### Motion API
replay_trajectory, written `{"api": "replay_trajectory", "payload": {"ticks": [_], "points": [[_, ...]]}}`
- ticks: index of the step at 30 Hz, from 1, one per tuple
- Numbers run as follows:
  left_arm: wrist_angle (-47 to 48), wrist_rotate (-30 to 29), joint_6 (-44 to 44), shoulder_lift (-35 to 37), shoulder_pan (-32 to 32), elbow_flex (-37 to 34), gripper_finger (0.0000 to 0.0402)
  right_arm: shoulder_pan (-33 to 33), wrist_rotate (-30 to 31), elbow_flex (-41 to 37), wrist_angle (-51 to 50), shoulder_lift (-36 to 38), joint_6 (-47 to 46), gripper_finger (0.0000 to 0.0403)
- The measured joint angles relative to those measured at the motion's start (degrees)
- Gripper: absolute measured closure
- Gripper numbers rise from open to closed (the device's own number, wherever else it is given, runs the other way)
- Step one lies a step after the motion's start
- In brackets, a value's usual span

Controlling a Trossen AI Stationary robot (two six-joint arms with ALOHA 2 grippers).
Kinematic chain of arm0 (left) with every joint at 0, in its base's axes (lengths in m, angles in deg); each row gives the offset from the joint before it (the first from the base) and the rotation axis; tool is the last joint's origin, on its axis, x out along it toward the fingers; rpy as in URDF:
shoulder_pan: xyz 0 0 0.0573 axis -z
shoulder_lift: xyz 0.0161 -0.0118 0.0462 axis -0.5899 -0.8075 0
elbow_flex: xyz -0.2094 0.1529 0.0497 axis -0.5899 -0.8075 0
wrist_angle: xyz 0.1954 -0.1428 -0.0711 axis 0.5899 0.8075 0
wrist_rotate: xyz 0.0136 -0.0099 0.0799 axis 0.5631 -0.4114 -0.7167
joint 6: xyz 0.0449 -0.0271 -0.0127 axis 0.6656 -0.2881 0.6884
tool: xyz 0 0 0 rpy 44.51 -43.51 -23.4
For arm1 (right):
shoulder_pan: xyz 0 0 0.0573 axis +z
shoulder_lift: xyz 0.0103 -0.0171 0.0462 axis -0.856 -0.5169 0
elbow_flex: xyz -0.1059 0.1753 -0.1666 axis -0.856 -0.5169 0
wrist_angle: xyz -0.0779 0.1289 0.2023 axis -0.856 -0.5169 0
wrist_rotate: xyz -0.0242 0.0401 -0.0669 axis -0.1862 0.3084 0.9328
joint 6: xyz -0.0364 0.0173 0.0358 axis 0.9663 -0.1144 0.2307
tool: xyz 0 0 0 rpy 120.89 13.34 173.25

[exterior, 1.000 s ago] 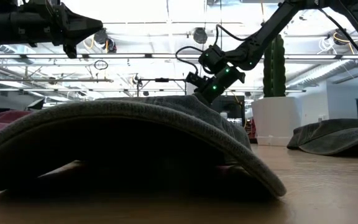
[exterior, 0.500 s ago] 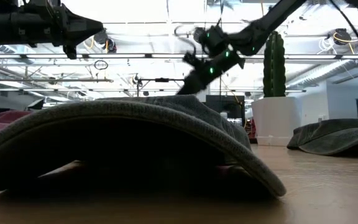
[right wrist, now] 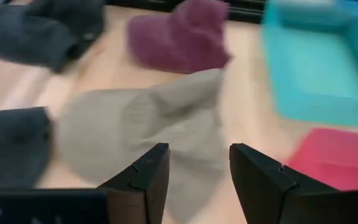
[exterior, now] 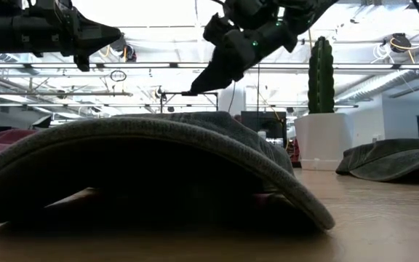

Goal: Pick & Place hat
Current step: Put the top brown cap into the blue bin

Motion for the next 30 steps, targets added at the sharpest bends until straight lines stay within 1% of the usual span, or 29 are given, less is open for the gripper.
{"api": "replay_trajectory", "payload": {"ticks": [2,5,7,10,12,15,19,22,25,28,30], "points": [[0.1,0.1,-0.6,0.0,0.0,0.0,0.0394,2.0,1.5,-1.8,0.6,0.0,-0.7,0.0252],[1.1,2.4,-2.2,0.0,0.1,0.0,0.0394,4.1,5.8,-4.5,0.4,-0.1,-2.4,0.0251],[2.1,4.2,-3.6,0.0,0.1,0.0,0.0394,5.0,6.1,-6.1,0.5,0.0,-4.1,0.0250],[5.8,4.7,-5.7,0.0,0.1,0.0,0.0390,6.3,5.9,-8.6,1.7,1.0,-9.2,0.0252],[10.8,4.5,-6.8,-0.3,0.1,1.1,0.0375,7.4,5.9,-10.8,3.7,2.7,-11.7,0.0254],[16.6,3.9,-8.6,-2.2,0.6,4.4,0.0332,8.8,6.0,-15.4,6.5,6.9,-13.4,0.0254],[18.2,3.7,-8.7,-8.1,2.6,8.6,0.0265,9.5,6.3,-23.2,11.8,14.4,-16.1,0.0255],[18.4,3.5,-8.3,-13.8,4.4,11.4,0.0227,9.5,7.8,-29.9,16.6,20.2,-18.7,0.0258],[20.2,1.1,-8.1,-19.4,6.0,14.2,0.0206,9.7,7.9,-37.0,23.0,24.8,-22.3,0.0259],[24.5,-1.7,-8.1,-25.1,6.9,17.8,0.0200,11.2,7.8,-43.6,30.3,28.1,-24.7,0.0259],[27.6,-1.8,-8.6,-28.9,7.2,21.0,0.0199,12.8,8.0,-47.8,34.7,29.6,-25.4,0.0259]]}}
